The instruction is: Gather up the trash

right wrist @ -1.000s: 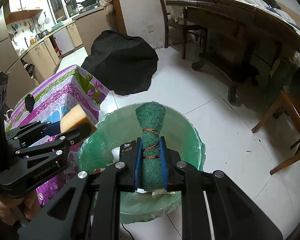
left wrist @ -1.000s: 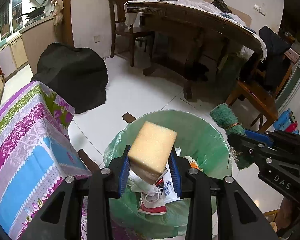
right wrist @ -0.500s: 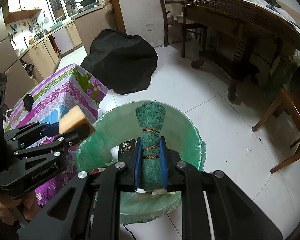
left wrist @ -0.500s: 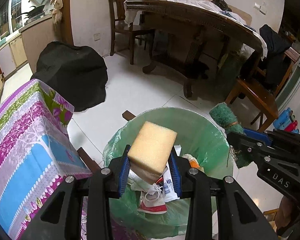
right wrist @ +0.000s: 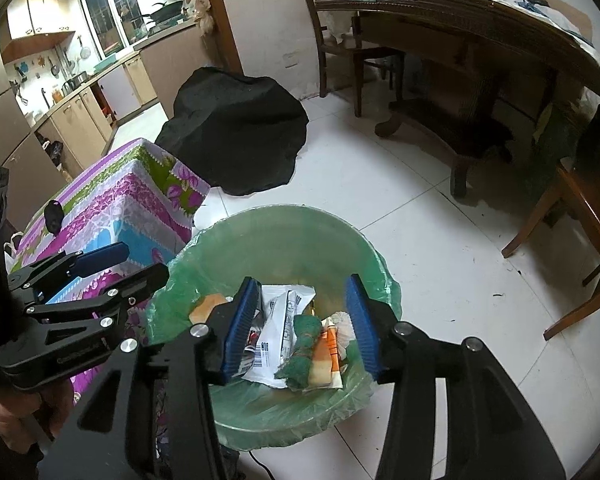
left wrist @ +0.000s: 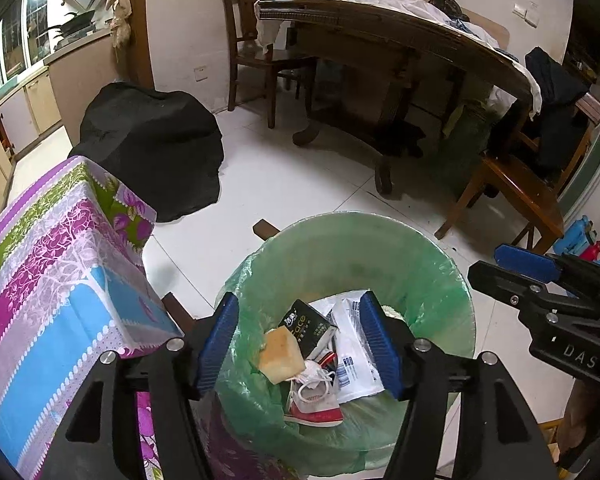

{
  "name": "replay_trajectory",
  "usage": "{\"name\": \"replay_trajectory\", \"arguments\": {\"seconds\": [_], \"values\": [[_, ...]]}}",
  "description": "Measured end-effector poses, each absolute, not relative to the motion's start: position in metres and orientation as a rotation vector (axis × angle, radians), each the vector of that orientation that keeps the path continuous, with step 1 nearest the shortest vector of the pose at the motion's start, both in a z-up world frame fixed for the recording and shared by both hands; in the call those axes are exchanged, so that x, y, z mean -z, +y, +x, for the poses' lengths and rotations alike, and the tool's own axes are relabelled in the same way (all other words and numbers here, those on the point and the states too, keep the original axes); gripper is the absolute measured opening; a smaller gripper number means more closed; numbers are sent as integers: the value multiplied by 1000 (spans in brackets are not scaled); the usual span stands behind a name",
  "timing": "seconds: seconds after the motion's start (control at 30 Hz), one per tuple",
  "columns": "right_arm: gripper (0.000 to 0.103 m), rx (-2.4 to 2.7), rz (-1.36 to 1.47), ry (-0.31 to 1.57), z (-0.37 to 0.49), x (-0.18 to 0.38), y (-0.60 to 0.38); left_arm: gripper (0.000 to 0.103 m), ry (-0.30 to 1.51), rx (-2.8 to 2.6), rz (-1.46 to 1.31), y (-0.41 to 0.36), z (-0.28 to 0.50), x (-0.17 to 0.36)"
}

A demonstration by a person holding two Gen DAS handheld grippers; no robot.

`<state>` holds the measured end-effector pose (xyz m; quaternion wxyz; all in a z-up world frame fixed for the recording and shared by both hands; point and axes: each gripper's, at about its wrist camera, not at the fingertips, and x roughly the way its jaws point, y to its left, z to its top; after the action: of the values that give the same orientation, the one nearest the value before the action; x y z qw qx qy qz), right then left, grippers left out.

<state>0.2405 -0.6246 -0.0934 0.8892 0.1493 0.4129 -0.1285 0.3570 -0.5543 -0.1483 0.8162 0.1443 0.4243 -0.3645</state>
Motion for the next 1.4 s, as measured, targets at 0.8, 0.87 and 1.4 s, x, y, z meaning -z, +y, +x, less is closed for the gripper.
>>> {"name": "replay_trajectory", "arguments": {"seconds": [0.8, 0.87, 1.4], "values": [[98, 369, 161, 445, 67, 26, -498, 98, 478, 534, 116, -368, 248, 48], [98, 393, 147, 429, 51, 25, -480, 98, 440, 525, 125, -348, 224, 42], [98, 532, 125, 333, -55, 24, -414, 98, 431, 724, 180, -297, 58, 35]]}}
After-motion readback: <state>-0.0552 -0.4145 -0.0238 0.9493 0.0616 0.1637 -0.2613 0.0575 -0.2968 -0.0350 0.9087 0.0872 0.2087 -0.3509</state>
